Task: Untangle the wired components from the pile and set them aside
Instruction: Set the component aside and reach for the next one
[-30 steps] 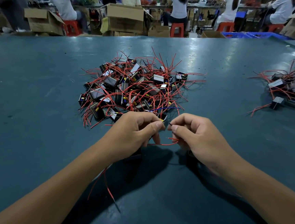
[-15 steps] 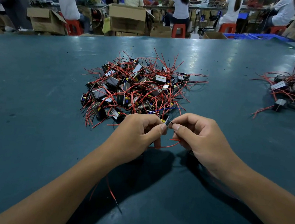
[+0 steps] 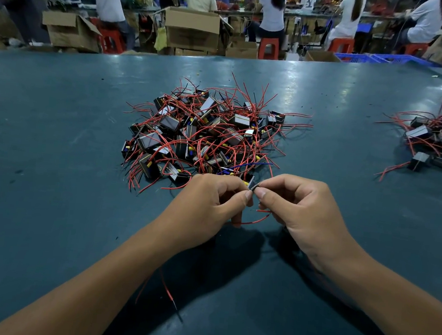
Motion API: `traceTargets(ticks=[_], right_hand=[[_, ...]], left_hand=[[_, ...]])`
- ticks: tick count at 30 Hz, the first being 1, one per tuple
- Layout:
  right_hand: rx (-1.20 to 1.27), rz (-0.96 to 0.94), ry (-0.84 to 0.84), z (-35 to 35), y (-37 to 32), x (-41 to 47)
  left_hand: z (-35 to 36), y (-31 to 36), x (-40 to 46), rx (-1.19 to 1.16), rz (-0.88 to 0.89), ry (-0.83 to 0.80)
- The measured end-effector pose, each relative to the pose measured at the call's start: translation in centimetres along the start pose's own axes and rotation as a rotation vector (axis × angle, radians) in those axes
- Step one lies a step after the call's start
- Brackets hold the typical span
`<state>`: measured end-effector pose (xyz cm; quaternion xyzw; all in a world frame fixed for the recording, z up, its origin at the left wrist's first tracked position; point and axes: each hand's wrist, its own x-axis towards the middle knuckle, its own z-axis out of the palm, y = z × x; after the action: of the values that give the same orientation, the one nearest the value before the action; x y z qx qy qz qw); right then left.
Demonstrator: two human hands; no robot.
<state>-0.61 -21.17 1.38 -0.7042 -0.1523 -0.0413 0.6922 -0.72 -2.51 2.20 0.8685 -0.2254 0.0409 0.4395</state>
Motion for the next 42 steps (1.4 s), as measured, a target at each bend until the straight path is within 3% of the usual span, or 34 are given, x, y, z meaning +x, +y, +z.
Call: traceTargets(ticks=[10, 15, 19, 26, 42], right_hand=[[0.001, -0.020, 0.027, 0.4, -0.3, 0.0], [-0.059, -0.047, 0.002, 0.3, -0.4, 0.0], [-0.066, -0.061, -0.025, 0.4, -0.7, 0.0], [-0.092, -0.067, -0.038, 0.4, -0.7, 0.0], [-0.135, -0.113, -0.162, 0.1, -0.9, -0.4]], left_hand=[[0.0, 0.7, -0.2, 0.005, 0.021, 0.015], [-0.5, 1.2, -0.2, 0.048, 0.101, 0.129], [-1.2, 1.9, -0.2, 0.161, 0.227, 0.134], [-1.7, 1.7, 0.2, 0.223, 0.291, 0.140], [-2.6, 1.2, 0.2, 0.184, 0.329, -0.011]])
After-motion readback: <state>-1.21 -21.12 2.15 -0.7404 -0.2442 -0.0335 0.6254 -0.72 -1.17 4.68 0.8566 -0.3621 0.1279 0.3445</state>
